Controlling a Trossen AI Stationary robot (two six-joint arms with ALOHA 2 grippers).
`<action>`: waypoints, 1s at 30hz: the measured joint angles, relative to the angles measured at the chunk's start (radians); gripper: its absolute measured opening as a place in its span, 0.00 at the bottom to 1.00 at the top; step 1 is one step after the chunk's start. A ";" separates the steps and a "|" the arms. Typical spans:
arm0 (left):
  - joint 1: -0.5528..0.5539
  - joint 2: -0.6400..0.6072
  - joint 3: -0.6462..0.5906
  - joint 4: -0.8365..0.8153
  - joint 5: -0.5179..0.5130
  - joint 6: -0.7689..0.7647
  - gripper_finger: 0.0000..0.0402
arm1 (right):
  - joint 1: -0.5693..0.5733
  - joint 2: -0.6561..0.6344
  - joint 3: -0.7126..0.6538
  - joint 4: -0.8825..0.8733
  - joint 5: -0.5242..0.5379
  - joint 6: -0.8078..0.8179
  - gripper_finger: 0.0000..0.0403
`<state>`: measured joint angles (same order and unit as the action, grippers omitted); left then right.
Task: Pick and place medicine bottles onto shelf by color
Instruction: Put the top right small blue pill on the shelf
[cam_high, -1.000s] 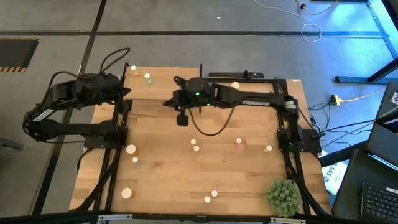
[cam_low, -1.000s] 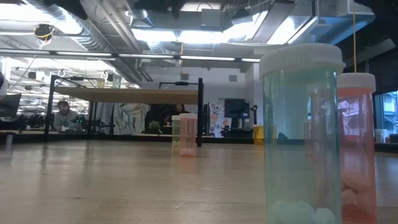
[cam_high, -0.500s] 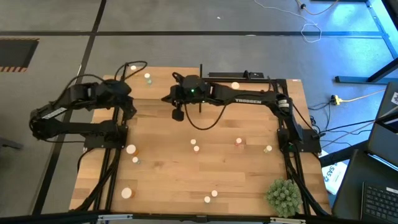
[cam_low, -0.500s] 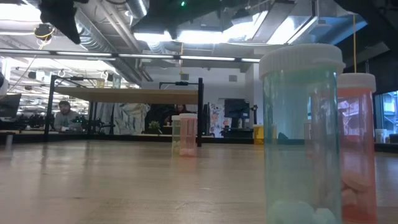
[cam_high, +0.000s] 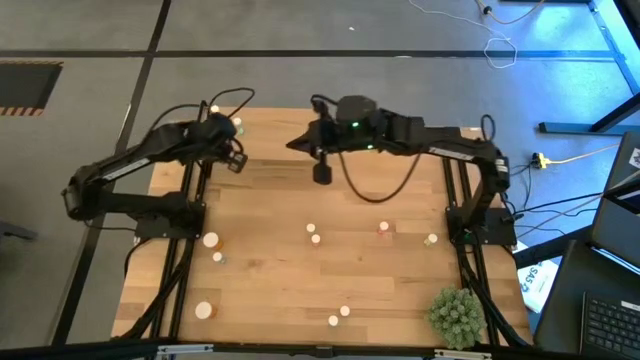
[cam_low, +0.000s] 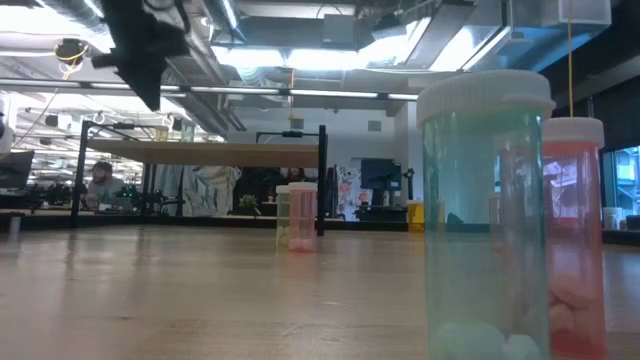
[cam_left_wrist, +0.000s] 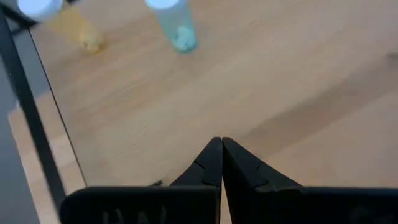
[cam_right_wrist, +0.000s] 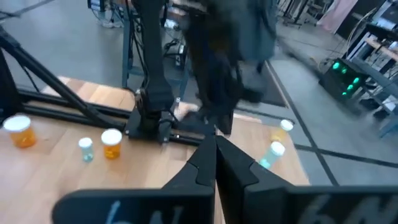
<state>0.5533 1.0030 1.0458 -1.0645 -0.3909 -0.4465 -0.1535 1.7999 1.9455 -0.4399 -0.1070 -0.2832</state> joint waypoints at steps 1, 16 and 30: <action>0.020 0.025 0.000 0.003 0.004 -0.014 0.00 | 0.000 -0.017 0.000 -0.023 0.000 0.000 0.01; 0.184 0.194 0.001 0.209 0.060 0.061 0.00 | 0.000 -0.078 -0.001 -0.135 0.000 0.014 0.01; 0.194 0.269 0.001 0.247 0.004 0.115 0.00 | 0.000 -0.078 -0.001 -0.135 0.001 0.016 0.01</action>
<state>0.7471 1.2724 1.0466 -0.8176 -0.3868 -0.3317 -0.1536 1.7222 1.9446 -0.5751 -0.1062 -0.2668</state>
